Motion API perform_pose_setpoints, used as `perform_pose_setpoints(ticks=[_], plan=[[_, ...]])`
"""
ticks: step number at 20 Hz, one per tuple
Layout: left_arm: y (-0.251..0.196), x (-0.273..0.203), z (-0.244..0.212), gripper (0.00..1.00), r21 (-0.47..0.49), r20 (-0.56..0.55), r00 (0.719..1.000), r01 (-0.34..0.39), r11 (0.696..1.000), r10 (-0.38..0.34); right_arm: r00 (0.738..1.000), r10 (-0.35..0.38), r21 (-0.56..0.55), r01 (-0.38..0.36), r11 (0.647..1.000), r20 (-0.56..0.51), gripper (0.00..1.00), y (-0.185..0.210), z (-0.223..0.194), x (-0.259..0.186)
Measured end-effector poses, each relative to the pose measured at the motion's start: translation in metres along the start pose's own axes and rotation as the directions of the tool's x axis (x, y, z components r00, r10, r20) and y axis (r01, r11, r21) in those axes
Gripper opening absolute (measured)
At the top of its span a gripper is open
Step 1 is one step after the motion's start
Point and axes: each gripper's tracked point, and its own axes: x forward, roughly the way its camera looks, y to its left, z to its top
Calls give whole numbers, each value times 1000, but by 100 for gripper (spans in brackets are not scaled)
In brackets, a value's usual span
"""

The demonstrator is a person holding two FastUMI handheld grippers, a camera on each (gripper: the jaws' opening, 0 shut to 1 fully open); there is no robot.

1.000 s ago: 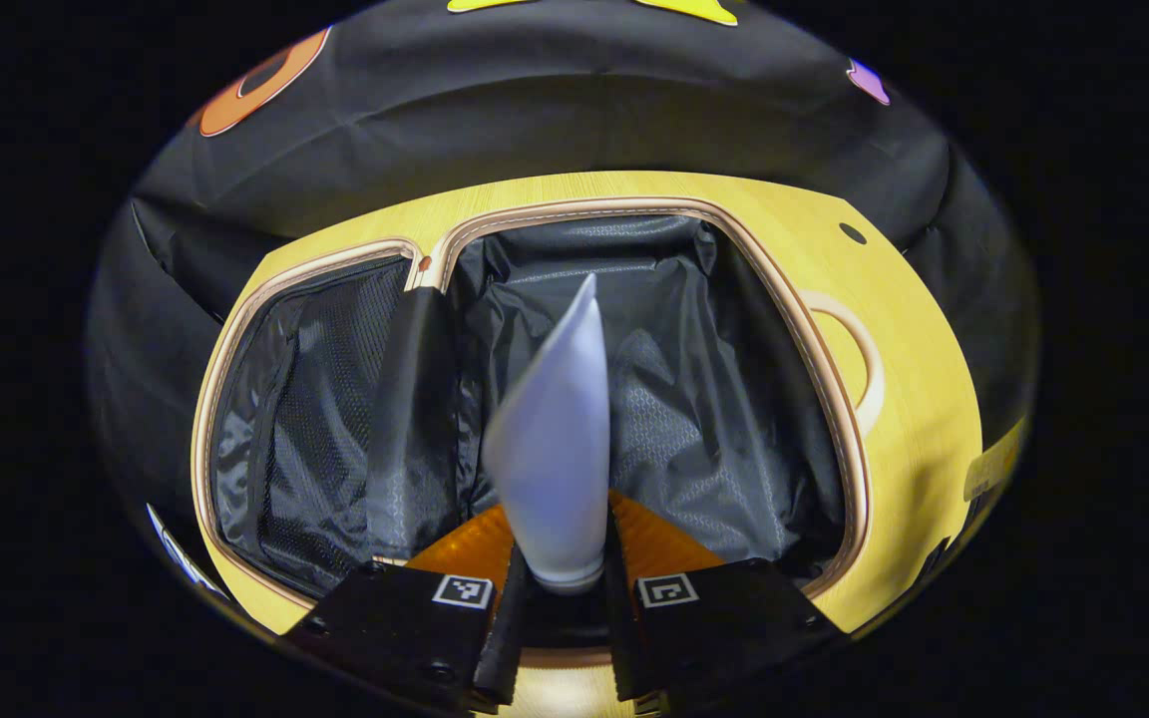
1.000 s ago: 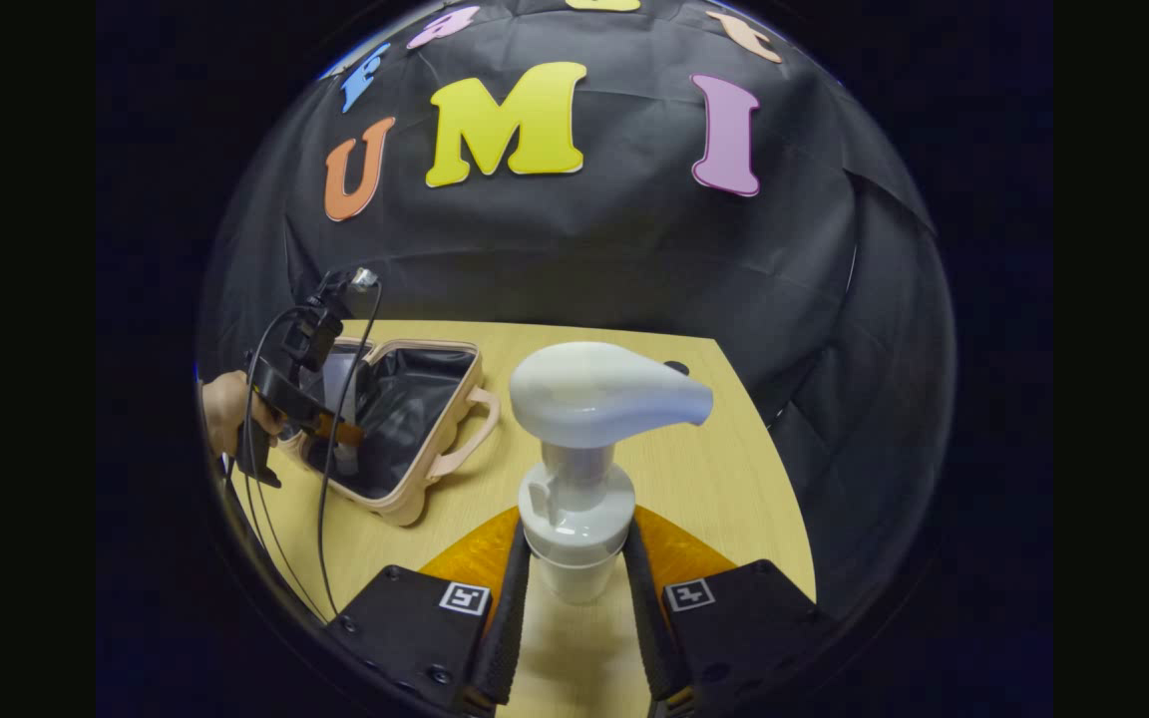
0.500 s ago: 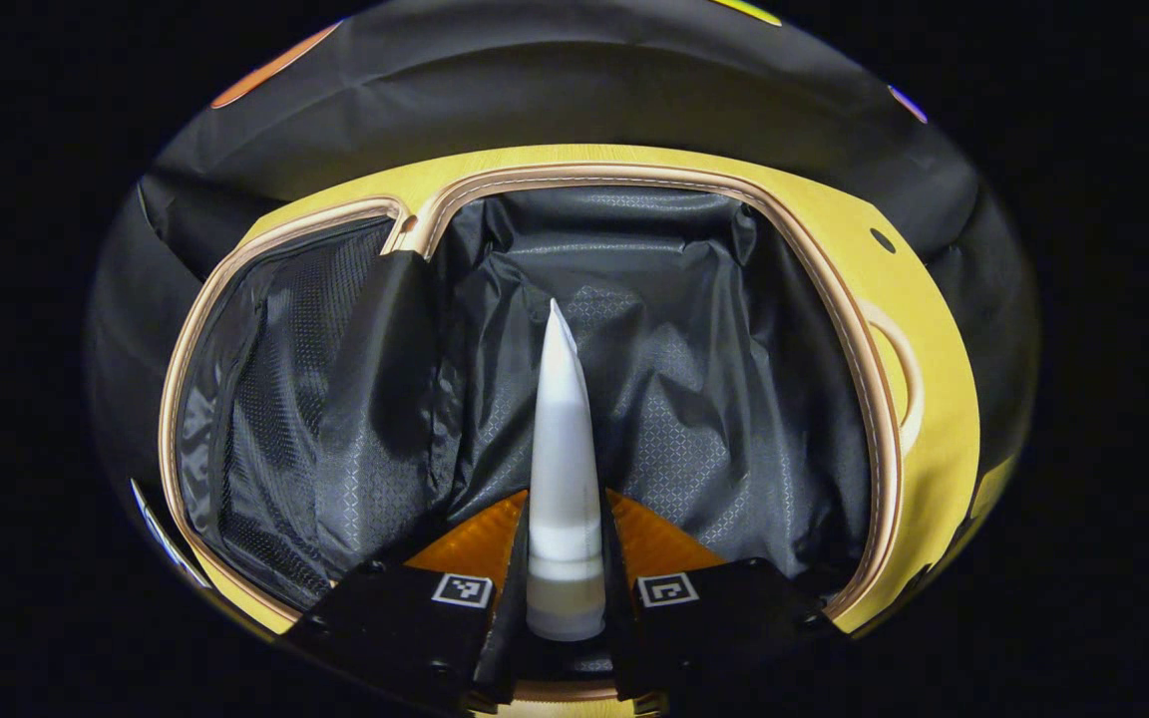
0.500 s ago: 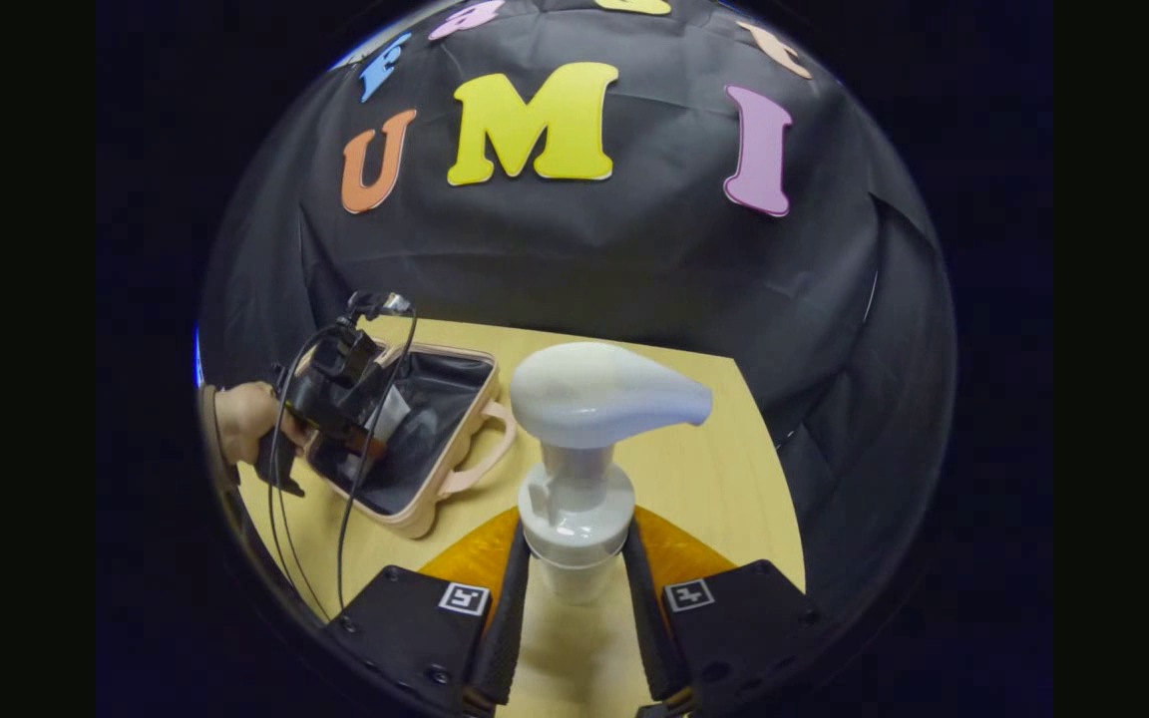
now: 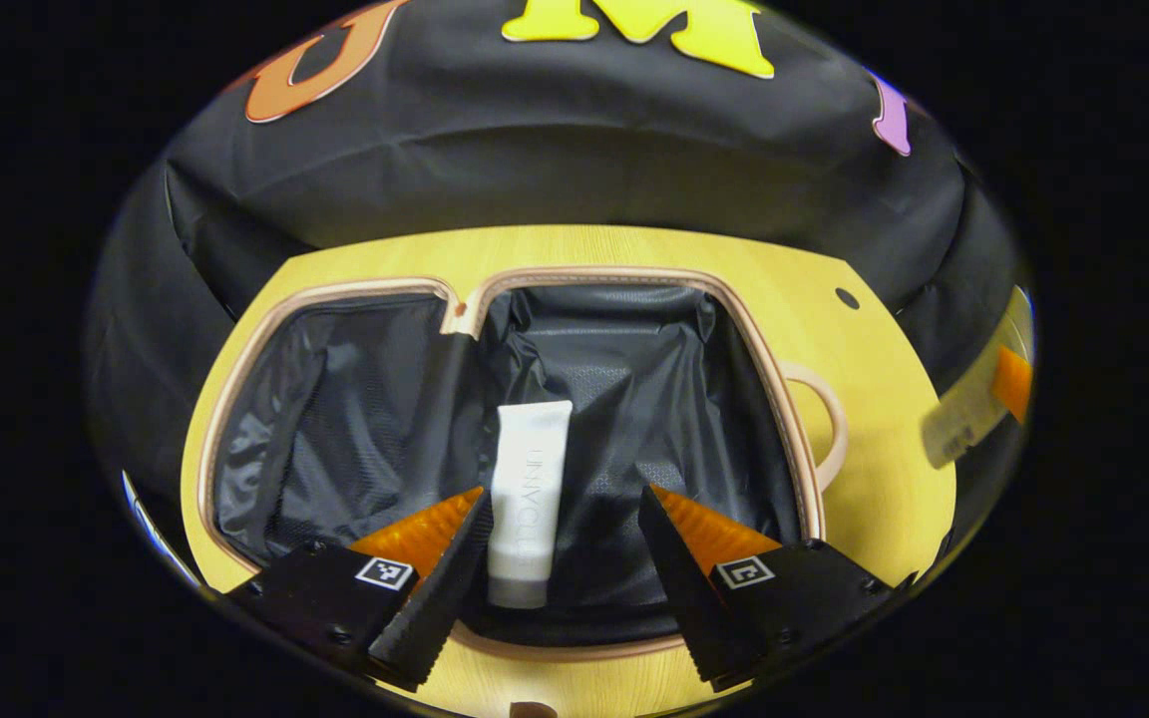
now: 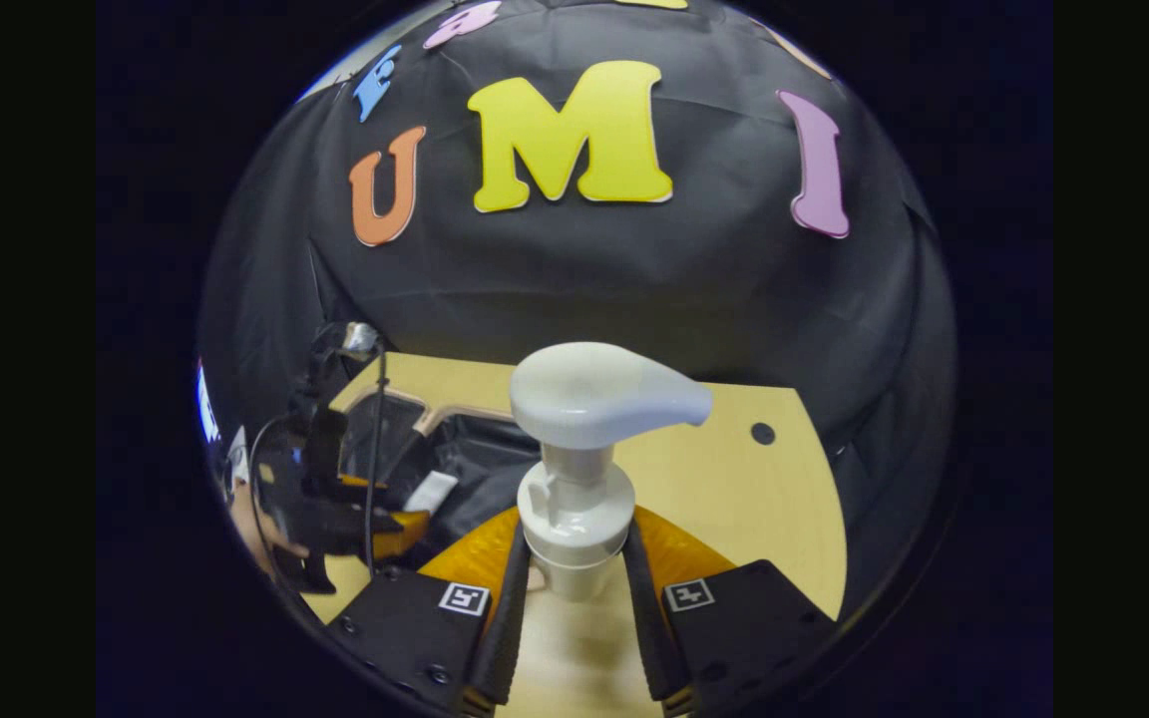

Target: First open the suitcase, pack the skin care products into it, and then close the suitcase.

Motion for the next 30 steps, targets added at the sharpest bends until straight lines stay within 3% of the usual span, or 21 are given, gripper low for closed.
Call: perform_pose_setpoints(ticks=[4,8,11,17,19,21,23,25,30], plan=[[28,-60,19,95,8,170,985,-31,1000,29,996,51,65,-46,997,-80,46,52,-14,44],[54,-119,36,94,44,343,939,-45,998,27,977,67,92,-50,995,-201,47,85,-64,75],[59,-175,55,94,64,492,870,-46,997,8,959,68,105,-40,994,-276,47,100,-93,84],[86,-258,78,94,2,724,689,-66,998,44,935,29,65,-6,998,-355,47,115,-114,95],[94,-278,78,94,1,738,673,-72,997,48,929,11,63,13,998,-369,47,116,-110,104],[98,-288,78,94,-2,764,645,-27,1000,19,924,-10,110,57,992,-383,47,116,-108,116],[104,-283,73,94,-19,753,659,15,1000,5,912,-10,178,91,980,-410,47,117,-112,128],[122,-275,69,94,-46,720,693,-2,999,35,896,-30,204,133,970,-442,47,109,-124,136],[155,-267,65,94,-95,695,714,-20,995,81,864,-49,219,181,959,-501,47,106,-148,142]])
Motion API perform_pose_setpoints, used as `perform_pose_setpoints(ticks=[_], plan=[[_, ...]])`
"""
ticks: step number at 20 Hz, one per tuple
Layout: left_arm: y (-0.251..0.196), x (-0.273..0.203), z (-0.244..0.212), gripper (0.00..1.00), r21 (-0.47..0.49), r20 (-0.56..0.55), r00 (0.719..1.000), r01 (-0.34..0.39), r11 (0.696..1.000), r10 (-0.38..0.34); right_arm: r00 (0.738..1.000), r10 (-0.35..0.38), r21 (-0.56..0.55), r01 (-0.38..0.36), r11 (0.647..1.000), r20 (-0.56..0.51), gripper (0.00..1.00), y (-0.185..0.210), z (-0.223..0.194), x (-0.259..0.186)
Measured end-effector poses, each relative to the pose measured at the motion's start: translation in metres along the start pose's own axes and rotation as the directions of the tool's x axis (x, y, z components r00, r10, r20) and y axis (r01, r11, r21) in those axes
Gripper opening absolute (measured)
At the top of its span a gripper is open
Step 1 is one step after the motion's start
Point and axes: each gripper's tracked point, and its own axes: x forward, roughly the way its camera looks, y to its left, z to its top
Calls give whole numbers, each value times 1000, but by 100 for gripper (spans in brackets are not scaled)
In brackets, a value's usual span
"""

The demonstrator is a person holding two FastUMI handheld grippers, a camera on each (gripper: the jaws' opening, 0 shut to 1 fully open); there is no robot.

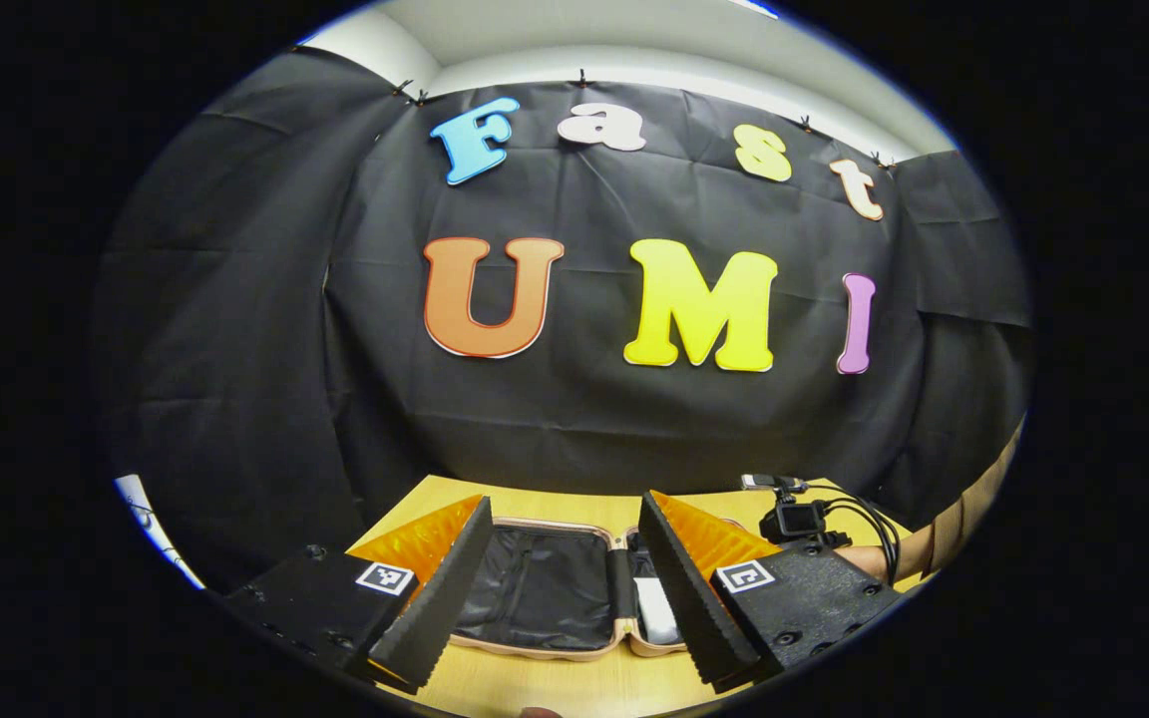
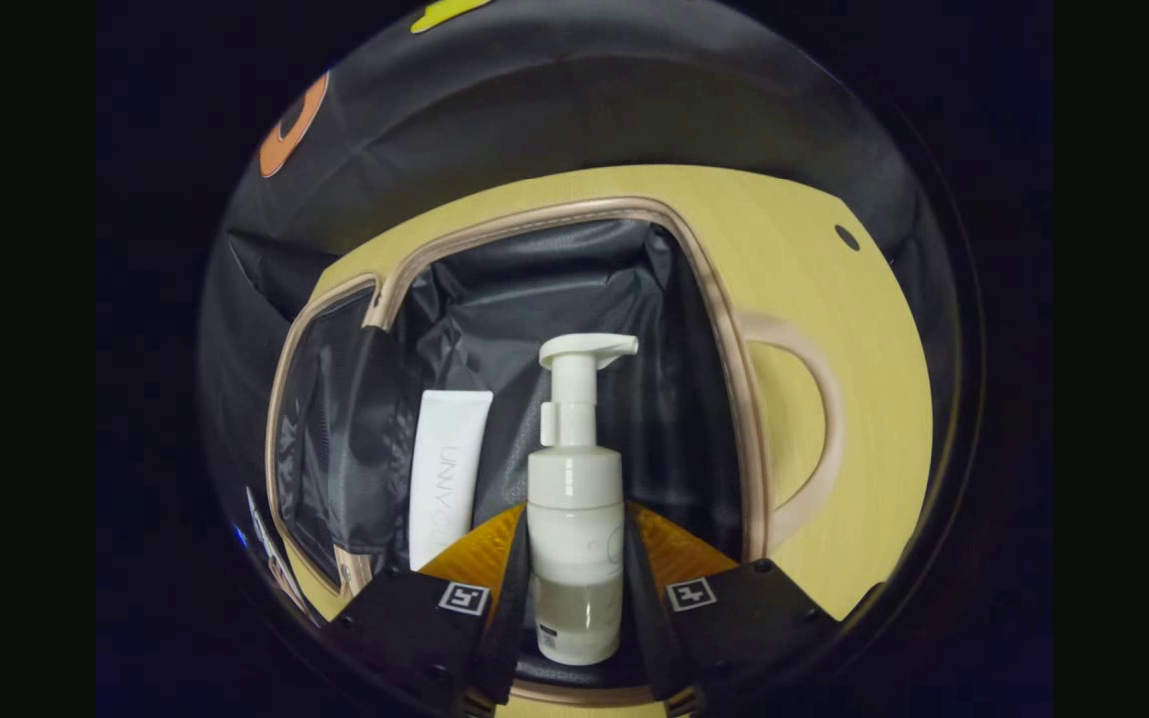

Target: First open the suitcase, pack the skin care products into it, and then close the suitcase.

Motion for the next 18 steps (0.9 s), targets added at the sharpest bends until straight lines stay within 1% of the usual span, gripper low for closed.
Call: perform_pose_setpoints(ticks=[1,3,4,5,6,7,8,9,11,12,13,14,15,16,17,18], plan=[[4,2,-1,94,-8,-7,1000,2,1000,-2,1000,-2,4,2,1000,-3,48,0,-1,2],[19,6,-2,94,-16,-17,1000,-17,1000,17,1000,-6,-5,6,1000,-10,49,-2,-3,1],[25,8,-4,94,-24,-23,999,-26,999,26,1000,-2,-16,2,1000,-9,48,1,-3,1],[33,9,-6,94,-35,-27,999,-34,999,34,1000,16,-29,-16,999,-6,50,4,-2,-3],[41,13,-7,95,-47,-31,999,-35,998,34,1000,22,-46,-22,999,5,48,6,-2,-6],[47,18,-11,96,-64,-42,999,-23,998,20,999,34,-62,-33,998,15,49,8,-1,-12],[58,21,-16,96,-85,-50,999,-21,996,17,998,52,-76,-50,996,26,63,12,-2,-22],[68,28,-23,96,-118,-62,998,-21,993,14,996,70,-93,-65,994,46,64,16,-2,-34],[94,42,-36,96,-199,-83,996,-28,980,12,988,102,-140,-86,986,113,79,21,-1,-66],[106,53,-45,96,-258,-90,996,-22,966,-2,980,126,-174,-99,980,155,79,23,-2,-85],[120,62,-59,98,-328,-109,994,-33,944,-3,969,153,-212,-110,971,195,82,25,-3,-106],[132,71,-75,98,-408,-134,991,-38,912,-19,956,179,-252,-118,960,232,79,26,-6,-129],[144,79,-93,98,-481,-170,985,-56,875,-30,945,198,-294,-117,948,262,79,25,-10,-152],[152,90,-115,98,-538,-198,979,-71,840,-45,932,214,-334,-110,936,293,82,23,-17,-174],[163,98,-133,98,-586,-215,976,-94,805,-42,919,229,-370,-101,924,321,82,19,-22,-196],[173,105,-148,99,-634,-232,971,-113,765,-49,908,235,-400,-84,913,346,79,14,-29,-215]])
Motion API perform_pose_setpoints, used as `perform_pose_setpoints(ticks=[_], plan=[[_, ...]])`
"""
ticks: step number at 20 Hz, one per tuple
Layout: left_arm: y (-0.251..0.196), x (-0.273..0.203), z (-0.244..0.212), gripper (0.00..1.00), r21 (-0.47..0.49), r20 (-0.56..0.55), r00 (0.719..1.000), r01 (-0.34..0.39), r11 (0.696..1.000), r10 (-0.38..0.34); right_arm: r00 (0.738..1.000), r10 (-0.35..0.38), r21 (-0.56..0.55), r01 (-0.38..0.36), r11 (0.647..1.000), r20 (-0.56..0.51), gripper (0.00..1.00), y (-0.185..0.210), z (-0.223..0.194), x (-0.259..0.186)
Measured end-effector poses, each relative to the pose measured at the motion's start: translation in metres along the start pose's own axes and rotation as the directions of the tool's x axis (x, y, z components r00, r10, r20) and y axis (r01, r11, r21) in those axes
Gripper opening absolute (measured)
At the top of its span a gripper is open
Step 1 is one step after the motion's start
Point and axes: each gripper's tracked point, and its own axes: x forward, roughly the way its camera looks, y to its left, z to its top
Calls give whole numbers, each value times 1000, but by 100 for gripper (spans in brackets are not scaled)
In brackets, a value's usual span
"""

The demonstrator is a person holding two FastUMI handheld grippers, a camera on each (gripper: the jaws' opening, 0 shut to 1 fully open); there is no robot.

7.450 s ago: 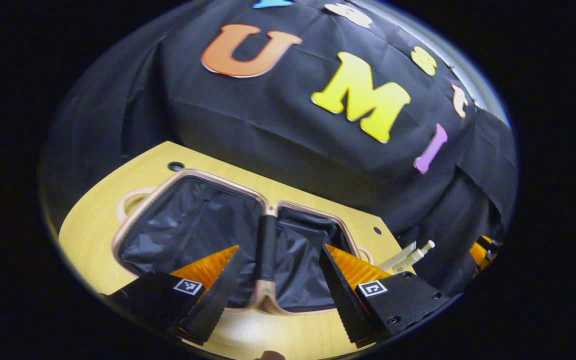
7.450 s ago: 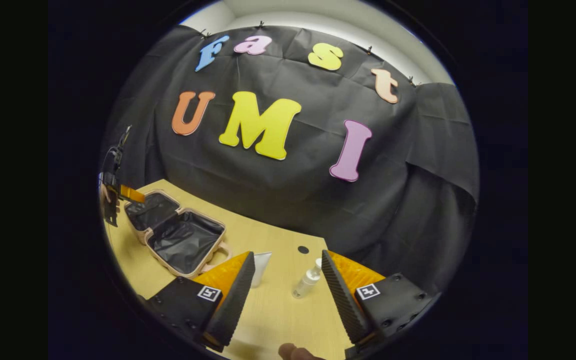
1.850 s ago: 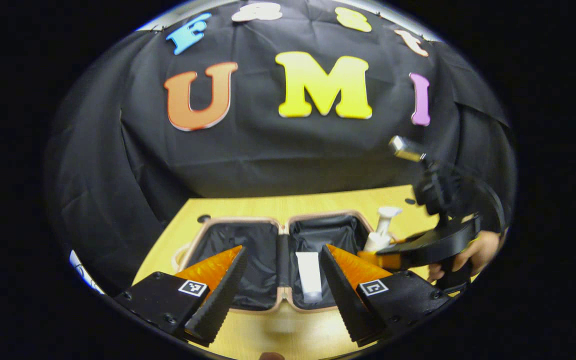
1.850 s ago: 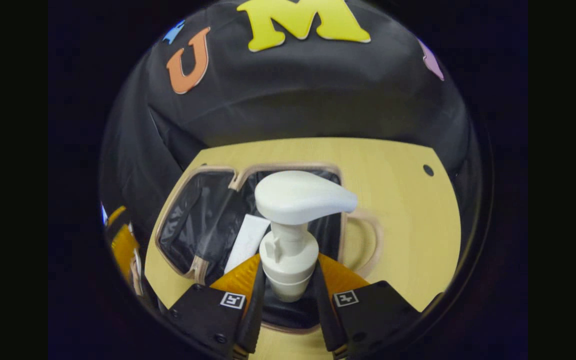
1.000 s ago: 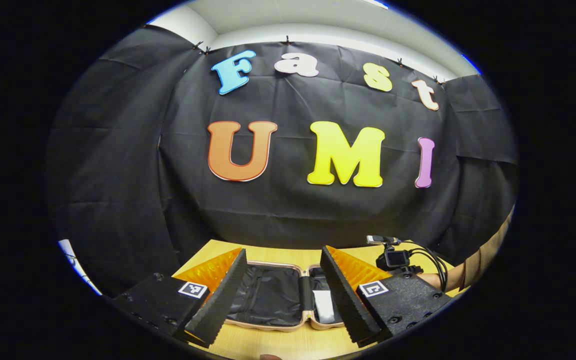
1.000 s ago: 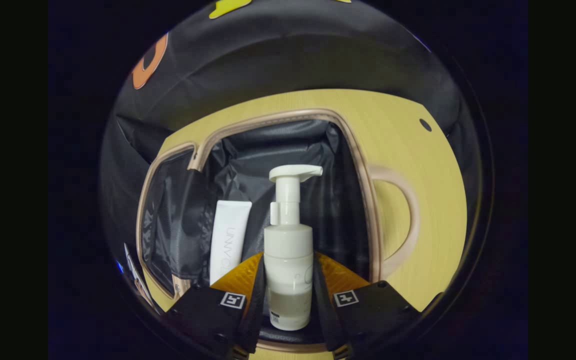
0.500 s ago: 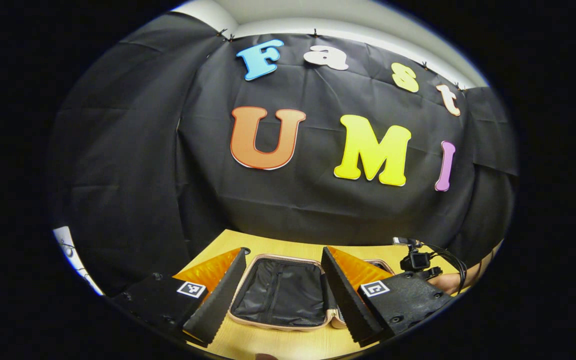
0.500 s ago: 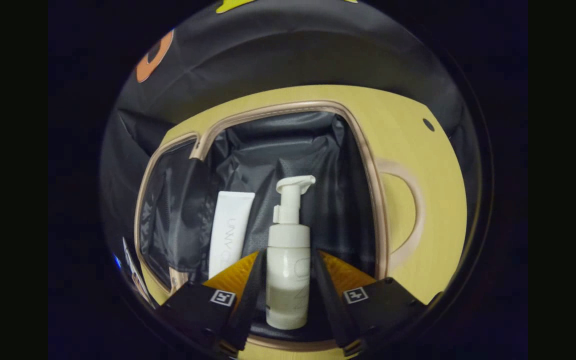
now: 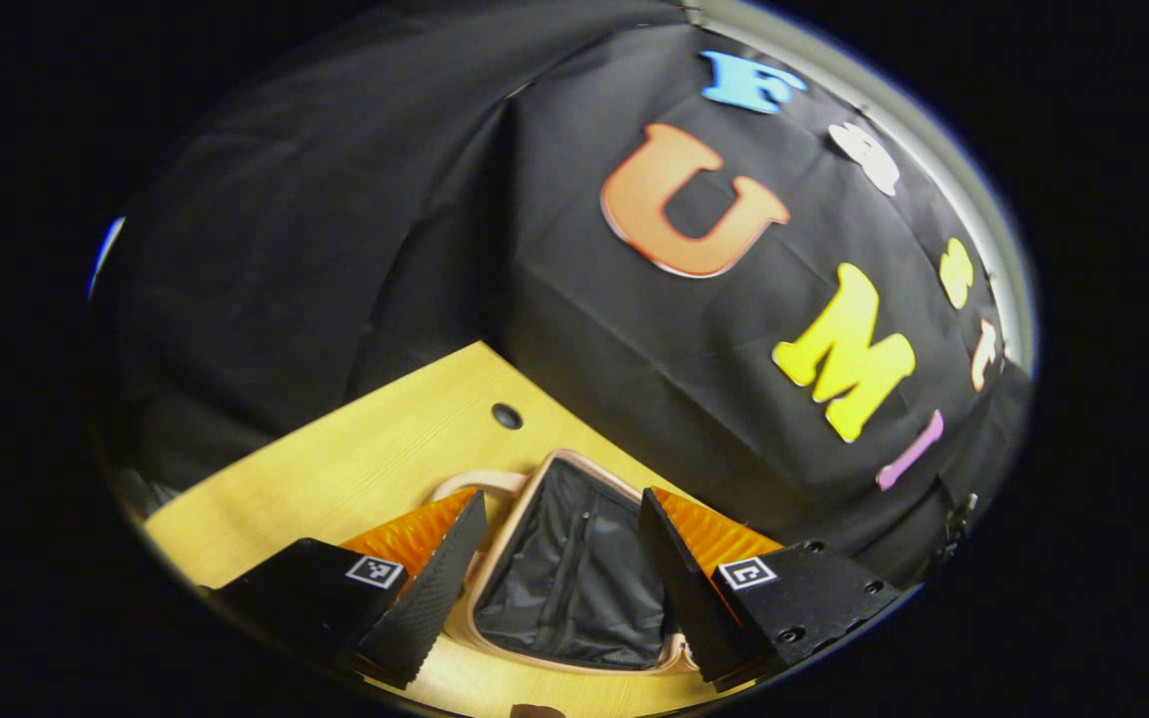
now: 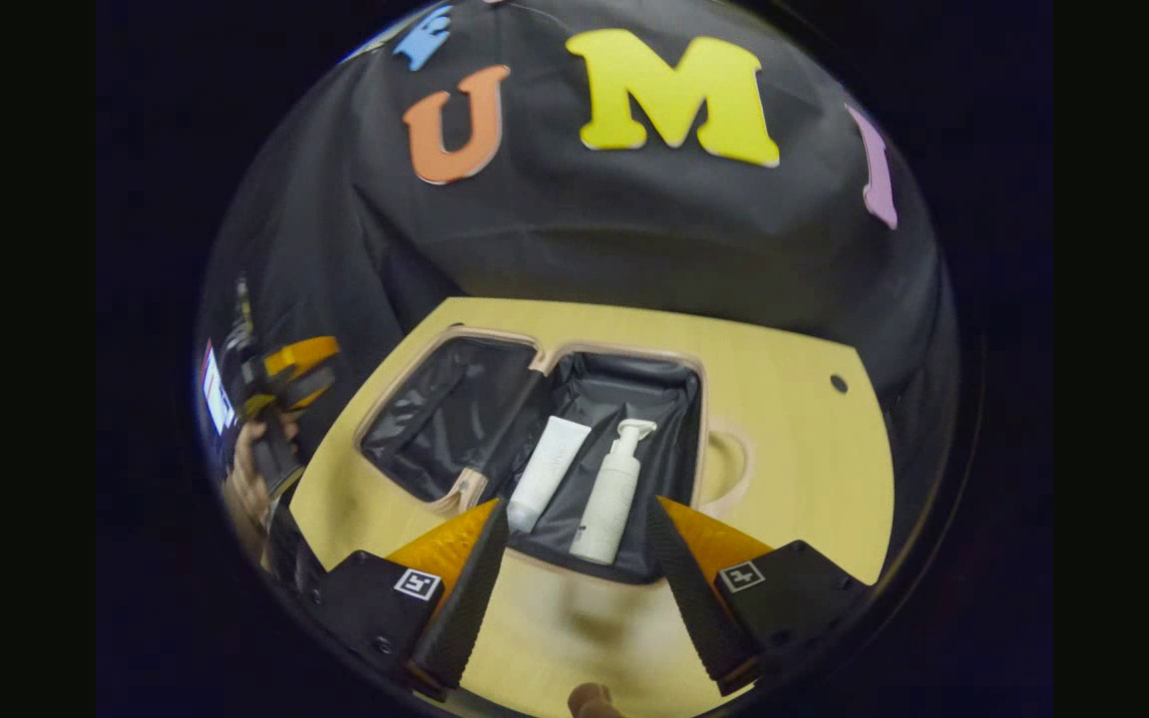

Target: First open the suitcase, pack the skin care products into it, and then close the suitcase.

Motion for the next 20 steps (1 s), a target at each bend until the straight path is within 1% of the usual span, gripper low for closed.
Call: perform_pose_setpoints(ticks=[2,3,4,5,6,7,8,9,10,11,12,14,15,16,17,18,19,20], plan=[[35,18,-12,99,-128,-27,999,-37,991,33,999,-20,-49,22,999,43,78,-5,-1,-36],[46,23,-17,99,-181,-38,998,-47,982,40,998,-34,-66,38,997,52,82,-9,-6,-49],[58,30,-22,98,-233,-48,997,-66,970,56,997,-46,-78,50,996,56,78,-12,-11,-58],[69,35,-27,98,-278,-61,996,-81,957,67,997,-60,-91,65,994,54,82,-17,-18,-66],[79,40,-30,98,-315,-75,995,-93,944,73,996,-79,-97,84,992,51,79,-23,-23,-70],[84,43,-32,98,-352,-82,995,-88,932,62,994,-100,-98,104,990,49,79,-28,-28,-75],[94,47,-30,100,-386,-81,994,-96,918,70,991,-127,-94,131,987,49,79,-36,-32,-77],[96,50,-28,96,-417,-69,996,-85,905,62,989,-142,-80,145,986,44,78,-41,-36,-80],[95,57,-31,94,-433,-68,996,-82,898,58,987,-155,-63,157,986,31,79,-46,-42,-82],[96,60,-33,84,-431,-72,996,-83,899,58,986,-168,-50,169,984,23,80,-50,-45,-83],[94,65,-37,80,-425,-80,995,-85,901,56,984,-175,-35,176,984,23,81,-54,-46,-85],[97,73,-44,65,-426,-104,992,-107,898,69,981,-190,-9,190,982,36,81,-60,-43,-91],[96,72,-42,50,-443,-105,992,-105,890,65,979,-197,-3,197,980,45,81,-62,-40,-95],[95,74,-42,43,-456,-101,993,-100,884,60,978,-200,5,200,980,54,79,-64,-37,-97],[93,75,-41,37,-467,-100,994,-95,879,55,978,-200,14,199,980,65,79,-65,-34,-101],[91,77,-43,48,-471,-106,993,-97,877,52,977,-198,22,197,980,77,81,-66,-30,-104],[89,76,-45,22,-468,-115,992,-107,877,59,977,-194,29,192,981,91,81,-66,-26,-107],[89,76,-43,15,-459,-115,991,-114,881,68,976,-192,33,190,981,106,81,-68,-22,-111]])
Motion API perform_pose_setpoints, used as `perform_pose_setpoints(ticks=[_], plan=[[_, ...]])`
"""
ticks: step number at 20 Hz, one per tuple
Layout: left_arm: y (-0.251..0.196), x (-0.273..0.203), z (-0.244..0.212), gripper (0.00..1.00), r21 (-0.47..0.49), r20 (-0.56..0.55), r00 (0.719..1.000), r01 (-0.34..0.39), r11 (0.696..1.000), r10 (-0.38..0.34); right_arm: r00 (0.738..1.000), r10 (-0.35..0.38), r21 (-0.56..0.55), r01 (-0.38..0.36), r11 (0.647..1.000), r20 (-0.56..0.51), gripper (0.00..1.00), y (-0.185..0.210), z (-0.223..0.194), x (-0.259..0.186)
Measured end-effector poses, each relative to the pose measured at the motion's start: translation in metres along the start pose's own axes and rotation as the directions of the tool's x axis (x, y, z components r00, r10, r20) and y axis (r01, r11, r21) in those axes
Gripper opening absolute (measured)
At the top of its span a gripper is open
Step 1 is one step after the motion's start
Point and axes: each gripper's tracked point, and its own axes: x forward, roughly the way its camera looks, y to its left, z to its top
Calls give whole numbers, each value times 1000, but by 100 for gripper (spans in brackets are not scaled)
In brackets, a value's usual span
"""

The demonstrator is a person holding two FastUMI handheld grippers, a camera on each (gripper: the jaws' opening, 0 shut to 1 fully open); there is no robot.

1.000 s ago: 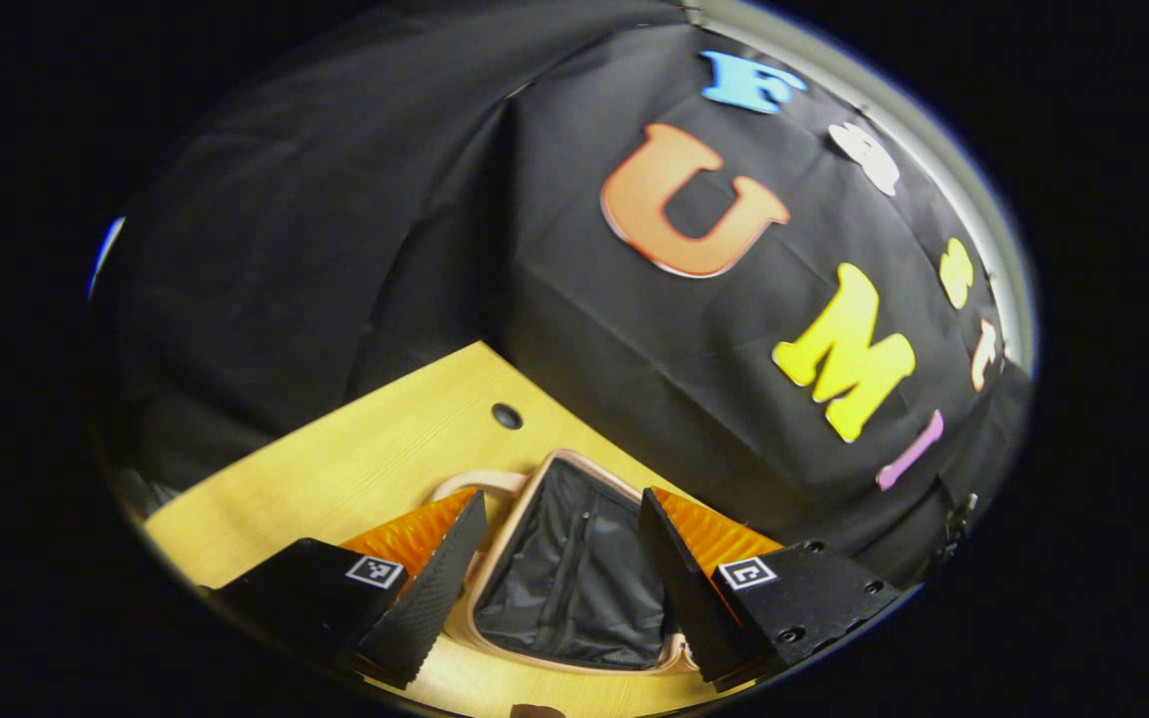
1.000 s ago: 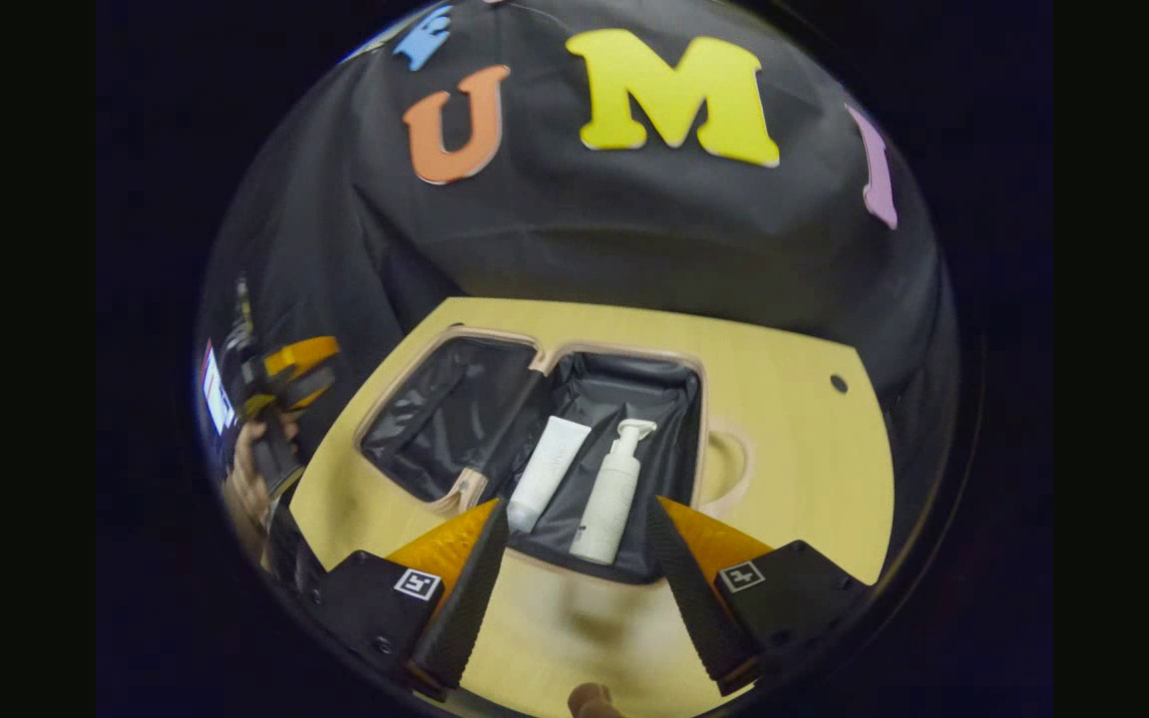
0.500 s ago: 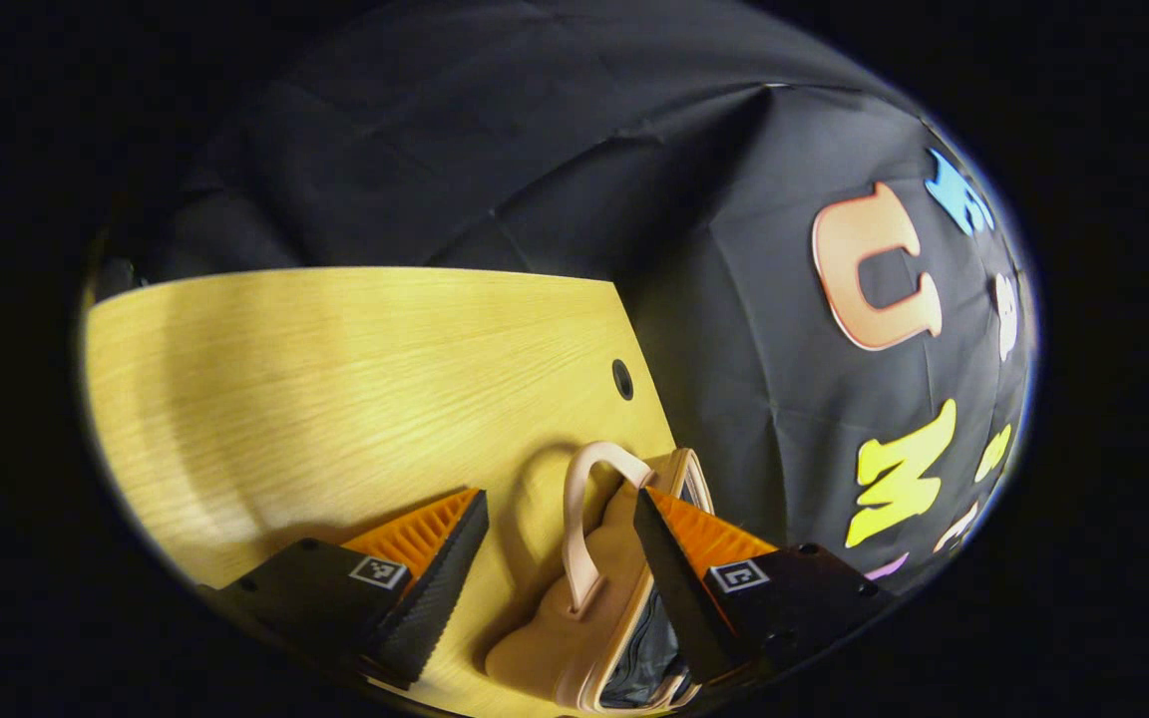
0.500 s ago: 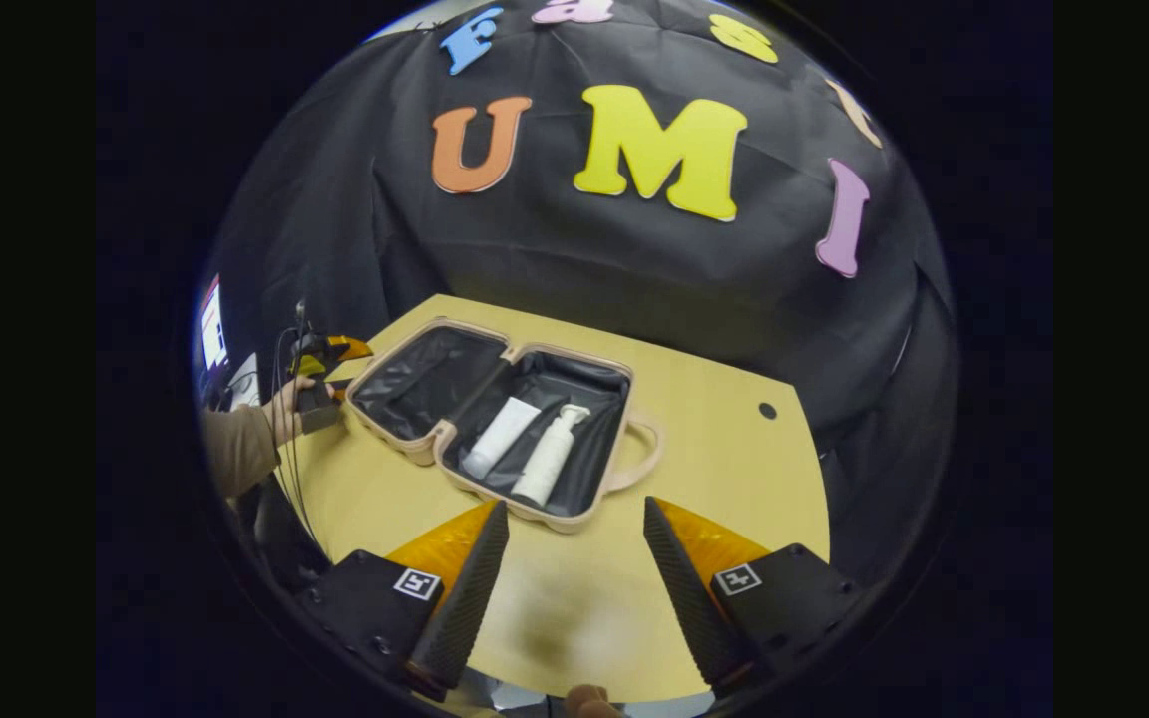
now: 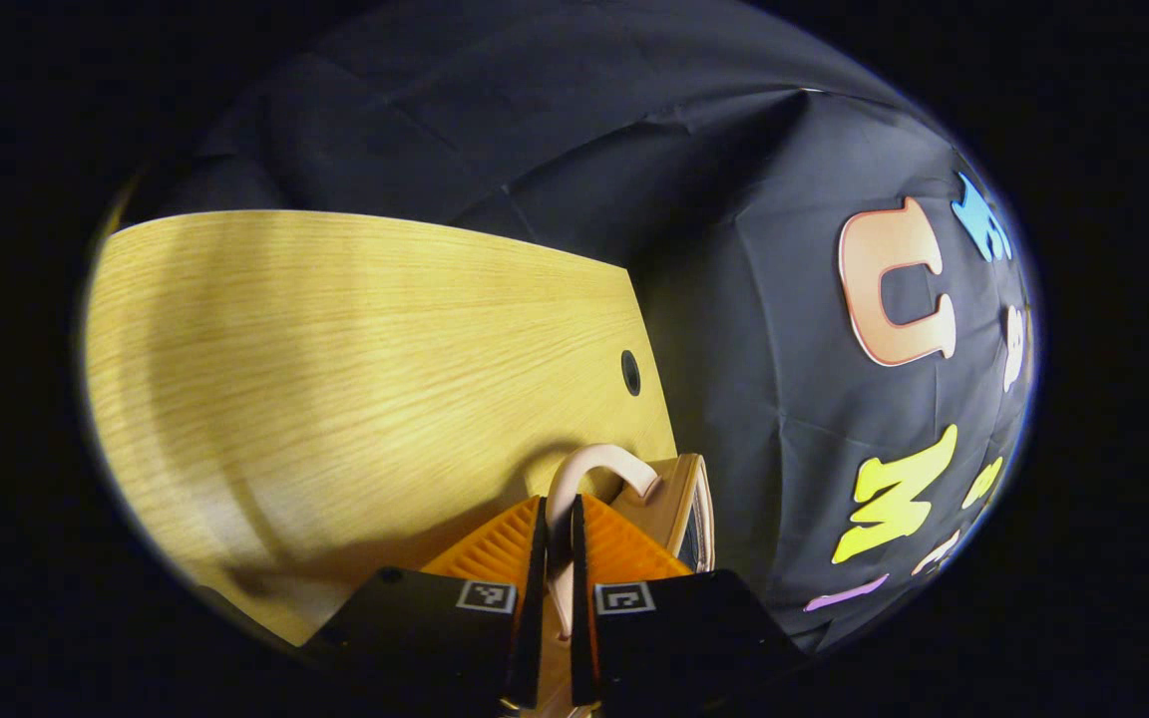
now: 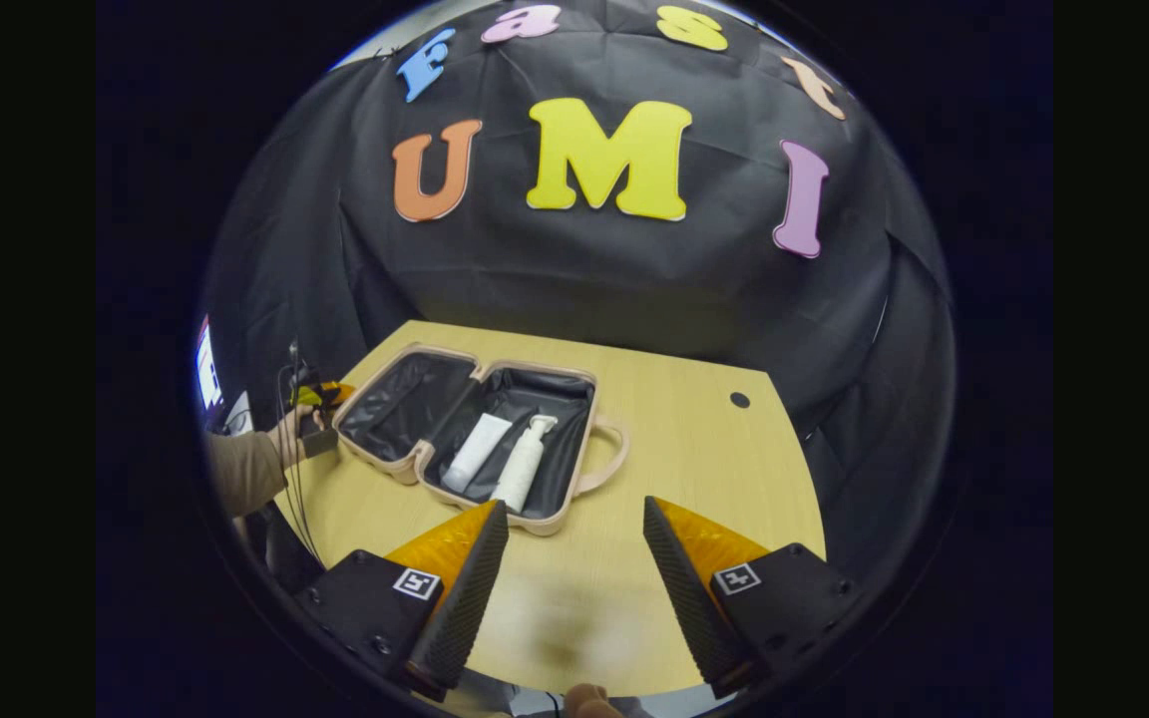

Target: First open the suitcase, pack the skin care products into it, and then close the suitcase.

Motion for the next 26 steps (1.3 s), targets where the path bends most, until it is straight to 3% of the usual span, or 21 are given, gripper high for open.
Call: perform_pose_setpoints(ticks=[3,7,11,15,17,20,23,24,26], plan=[[-9,-5,2,11,22,1,1000,-26,999,26,999,-14,-7,14,1000,37,79,-16,10,-5],[-31,-16,8,5,149,50,997,-59,987,52,988,-78,-6,79,997,132,81,-51,33,-22],[-92,-41,14,3,346,136,991,-67,936,21,969,-134,33,130,991,210,79,-86,45,-40],[-160,-71,7,3,530,211,977,-98,842,-19,956,-128,23,126,992,264,81,-112,53,-53],[-199,-84,-8,3,615,238,970,-106,781,-56,950,-110,20,109,994,291,79,-122,57,-60],[-256,-103,-47,3,741,259,958,-117,661,-121,933,-95,3,100,995,347,81,-141,66,-72],[-305,-110,-97,3,851,261,952,-148,505,-162,918,-82,-4,90,996,388,81,-160,68,-81],[-317,-112,-116,3,872,258,951,-153,465,-171,915,-72,-6,81,997,398,81,-165,66,-83],[-339,-114,-159,3,894,228,954,-127,430,-194,910,-62,-10,72,997,409,81,-180,65,-82]])
